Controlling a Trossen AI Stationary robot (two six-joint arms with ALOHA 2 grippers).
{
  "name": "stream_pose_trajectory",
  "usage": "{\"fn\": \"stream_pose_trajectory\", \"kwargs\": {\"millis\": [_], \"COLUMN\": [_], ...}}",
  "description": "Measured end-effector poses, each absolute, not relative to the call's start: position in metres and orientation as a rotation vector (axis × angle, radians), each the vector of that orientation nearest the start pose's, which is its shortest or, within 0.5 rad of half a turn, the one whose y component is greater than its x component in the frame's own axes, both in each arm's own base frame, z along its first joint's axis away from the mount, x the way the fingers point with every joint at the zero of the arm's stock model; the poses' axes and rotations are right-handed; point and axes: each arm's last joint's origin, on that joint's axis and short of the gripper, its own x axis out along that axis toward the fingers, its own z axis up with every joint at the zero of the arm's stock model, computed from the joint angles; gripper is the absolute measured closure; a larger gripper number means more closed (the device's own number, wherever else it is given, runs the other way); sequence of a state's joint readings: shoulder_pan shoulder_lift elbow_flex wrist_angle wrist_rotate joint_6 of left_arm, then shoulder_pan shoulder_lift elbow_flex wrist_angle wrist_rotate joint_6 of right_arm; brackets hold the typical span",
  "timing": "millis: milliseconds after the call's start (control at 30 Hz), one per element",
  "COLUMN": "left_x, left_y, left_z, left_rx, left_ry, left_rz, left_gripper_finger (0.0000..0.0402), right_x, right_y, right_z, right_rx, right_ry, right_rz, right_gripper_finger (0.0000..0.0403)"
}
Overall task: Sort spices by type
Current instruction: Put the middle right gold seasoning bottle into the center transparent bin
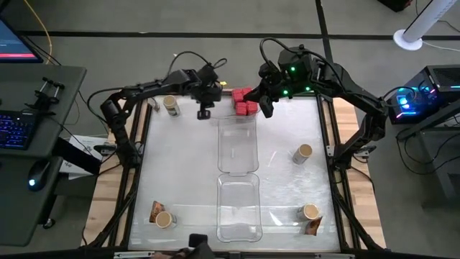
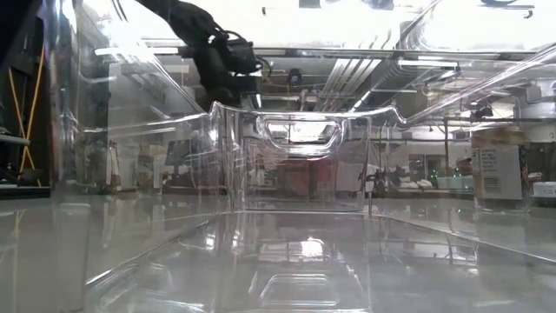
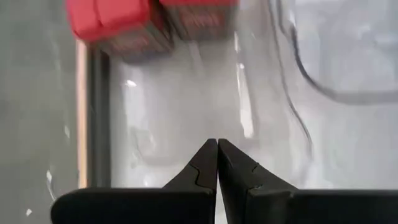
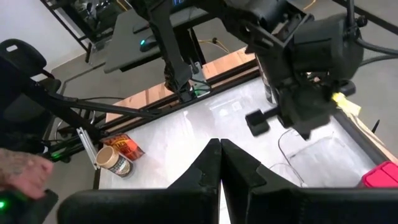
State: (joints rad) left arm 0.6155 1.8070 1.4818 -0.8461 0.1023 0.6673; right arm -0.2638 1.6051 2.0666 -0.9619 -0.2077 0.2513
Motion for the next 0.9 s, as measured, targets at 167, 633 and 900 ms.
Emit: {"fn": "stream_pose_trajectory", "kwargs": {"millis": [167, 633, 900], "left_x": [0.289, 0.276, 0.268], "left_y": [0.215, 0.238, 0.248], "left_z": [0.247, 0.249, 0.249], "left_rx": [0.159, 0.190, 0.185], "left_ry": [1.279, 1.307, 1.333], "left_rz": [0.017, 0.148, 0.210], "left_gripper_finger": [0.0401, 0.0401, 0.0401], "right_x": [0.297, 0.297, 0.297], "right_y": [-0.074, -0.074, -0.074], "right_z": [0.484, 0.485, 0.485], "right_rx": [0.365, 0.381, 0.381], "right_ry": [0.478, 0.468, 0.468], "right_rz": [-0.116, -0.120, -0.120], "right_gripper_finger": [0.0403, 0.0403, 0.0403]}}
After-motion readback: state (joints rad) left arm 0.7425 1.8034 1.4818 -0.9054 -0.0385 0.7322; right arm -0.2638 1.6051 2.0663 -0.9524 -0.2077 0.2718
